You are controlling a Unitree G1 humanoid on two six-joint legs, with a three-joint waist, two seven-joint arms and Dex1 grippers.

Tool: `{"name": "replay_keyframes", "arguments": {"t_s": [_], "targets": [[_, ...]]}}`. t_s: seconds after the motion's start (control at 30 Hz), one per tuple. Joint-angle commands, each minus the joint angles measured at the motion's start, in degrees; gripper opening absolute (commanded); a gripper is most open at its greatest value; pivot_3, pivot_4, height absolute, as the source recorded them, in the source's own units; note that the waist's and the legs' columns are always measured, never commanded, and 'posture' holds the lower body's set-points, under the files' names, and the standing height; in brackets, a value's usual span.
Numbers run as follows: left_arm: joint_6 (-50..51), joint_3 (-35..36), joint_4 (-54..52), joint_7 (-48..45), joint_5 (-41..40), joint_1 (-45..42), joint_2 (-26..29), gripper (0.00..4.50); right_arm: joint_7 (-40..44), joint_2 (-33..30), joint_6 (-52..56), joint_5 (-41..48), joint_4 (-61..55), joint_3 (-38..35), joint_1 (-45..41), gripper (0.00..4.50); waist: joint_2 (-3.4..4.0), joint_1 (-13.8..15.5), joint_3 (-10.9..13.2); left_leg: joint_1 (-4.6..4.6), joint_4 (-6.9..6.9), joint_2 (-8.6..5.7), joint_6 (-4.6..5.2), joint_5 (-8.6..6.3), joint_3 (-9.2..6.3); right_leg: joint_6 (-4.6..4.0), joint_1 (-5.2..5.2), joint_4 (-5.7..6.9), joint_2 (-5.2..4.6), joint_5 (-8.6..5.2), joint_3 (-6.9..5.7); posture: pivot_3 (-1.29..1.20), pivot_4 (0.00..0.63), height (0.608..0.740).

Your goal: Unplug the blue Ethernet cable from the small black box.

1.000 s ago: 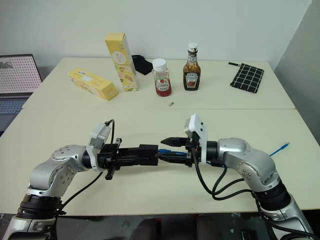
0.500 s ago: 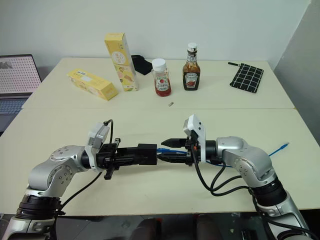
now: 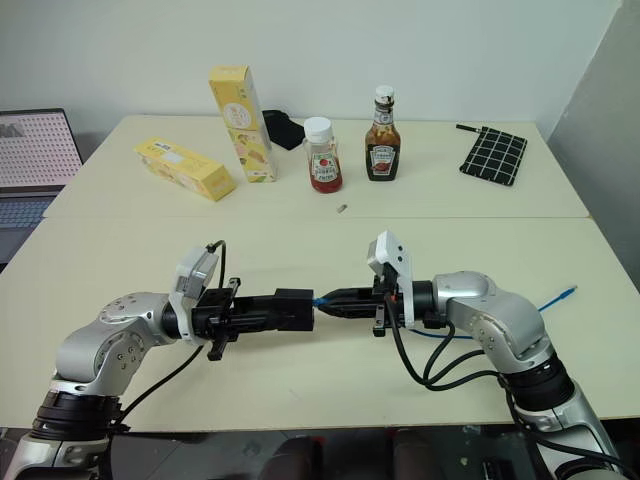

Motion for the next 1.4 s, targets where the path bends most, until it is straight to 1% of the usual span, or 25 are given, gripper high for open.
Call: {"name": "replay_keyframes", "arguments": {"t_s": [0.03, 0.27, 0.5, 0.77, 0.9, 1.0, 1.1, 1.17, 1.2, 1.3, 1.37, 1.4], "targets": [[-0.38, 0.48, -2.6, -0.86, -0.64, 0.27, 0.53, 0.78, 1.06, -0.35, 0.35, -0.45, -0.69, -0.66, -1.43, 0.04, 0.0, 0.0, 0.0, 0.0, 0.0, 0.0, 0.0, 0.0, 0.01, 0.0, 0.0, 0.0, 0.0, 0.0, 0.0, 0.0, 0.15, 0.74], [-0.74, 0.58, -3.7, -1.51, -0.55, 1.76, 0.93, 0.78, 2.64, -0.68, 2.33, 0.04, 0.46, -0.99, -1.91, 0.04, 0.0, 0.0, 0.0, 0.0, 0.0, 0.0, 0.0, 0.0, 0.0, 0.0, 0.0, 0.0, 0.0, 0.0, 0.0, 0.0, 0.15, 0.74], [-3.53, 2.01, -1.71, -1.8, 1.46, 3.85, 2.1, 0.78, 5.21, -3.49, 4.07, 0.47, 2.43, -2.9, -0.85, 0.04, 0.0, 0.01, 0.0, -0.01, -0.01, 0.0, 0.0, 0.0, 0.0, 0.0, 0.0, -0.01, 0.0, 0.0, 0.0, 0.0, 0.15, 0.74], [-3.3, 5.37, -1.5, 1.01, -0.1, 6.28, 1.89, 0.78, 5.13, -6.66, 1.41, -1.72, 4.9, -5.32, 1.7, 0.02, 0.0, 0.02, 0.0, 0.0, -0.01, 0.0, 0.0, 0.0, 0.02, 0.0, -0.01, -0.02, -0.02, 0.0, 0.01, 0.0, 0.15, 0.74], [-2.97, 6.88, -2.0, 2.0, -0.62, 7.67, 2.04, 0.78, 4.05, -6.65, -0.19, -3.09, 7.38, -7.68, 1.97, 0.02, 0.0, 0.01, 0.0, 0.0, -0.02, 0.01, 0.0, 0.0, 0.02, 0.0, -0.01, -0.01, 0.0, 0.0, 0.01, 0.0, 0.15, 0.74], [-2.74, 7.79, -2.33, 3.25, -0.55, 8.38, 2.13, 0.78, -0.45, -5.04, -4.82, -7.46, 13.0, -9.31, 0.7, 0.02, 0.0, 0.02, 0.0, 0.0, -0.02, 0.01, 0.0, 0.0, 0.02, 0.0, 0.0, -0.01, -0.01, 0.0, 0.01, 0.0, 0.15, 0.74], [-2.17, 8.03, -2.81, 4.88, -0.59, 8.63, 1.92, 0.78, -10.59, -1.29, -12.49, -15.98, 22.64, -9.66, -2.39, 0.02, 0.0, -0.02, 0.0, 0.01, -0.01, 0.01, 0.0, 0.0, 0.05, 0.0, 0.0, -0.01, -0.01, 0.0, 0.02, 0.0, 0.15, 0.74], [-1.47, 7.9, -3.78, 6.66, -0.56, 8.86, 1.38, 0.78, -20.0, 1.09, -17.99, -22.45, 31.16, -10.13, -5.01, 0.02, 0.0, -0.1, 0.0, 0.05, -0.02, 0.0, 0.0, 0.0, 0.1, 0.0, -0.02, 0.02, -0.01, 0.0, 0.06, 0.0, 0.15, 0.74], [-1.32, 7.72, -4.24, 7.33, -0.49, 9.0, 1.12, 0.78, -23.32, 1.9, -19.94, -24.75, 34.78, -10.37, -6.02, 0.02, 0.01, -0.1, 0.01, 0.03, -0.03, -0.01, 0.0, 0.0, 0.14, 0.0, -0.03, 0.01, 0.0, 0.0, 0.06, 0.0, 0.15, 0.74], [-0.79, 7.41, -5.55, 9.73, -0.13, 9.49, 0.28, 0.78, -26.68, 3.4, -23.56, -28.36, 41.3, -10.51, -7.38, 0.02, 0.01, 0.0, 0.01, -0.04, -0.04, 0.01, -0.01, 0.01, 0.2, 0.0, -0.08, 0.0, -0.03, 0.0, 0.07, 0.0, 0.15, 0.74], [-1.04, 7.6, -6.35, 11.95, 0.17, 9.82, -0.71, 0.78, -26.37, 4.03, -24.72, -29.26, 42.77, -10.33, -7.38, 0.73, 0.01, 0.03, 0.01, -0.09, -0.04, 0.0, -0.01, 0.01, 0.21, 0.0, -0.09, -0.04, -0.08, 0.0, 0.06, 0.0, 0.15, 0.74], [-1.42, 7.88, -6.51, 13.41, 0.42, 9.86, -1.42, 0.78, -25.9, 4.31, -24.55, -29.09, 42.23, -10.5, -7.22, 0.84, 0.01, 0.0, 0.01, -0.1, -0.04, 0.0, -0.01, 0.0, 0.22, 0.0, -0.09, -0.05, -0.08, 0.0, 0.07, 0.0, 0.15, 0.74]]}}
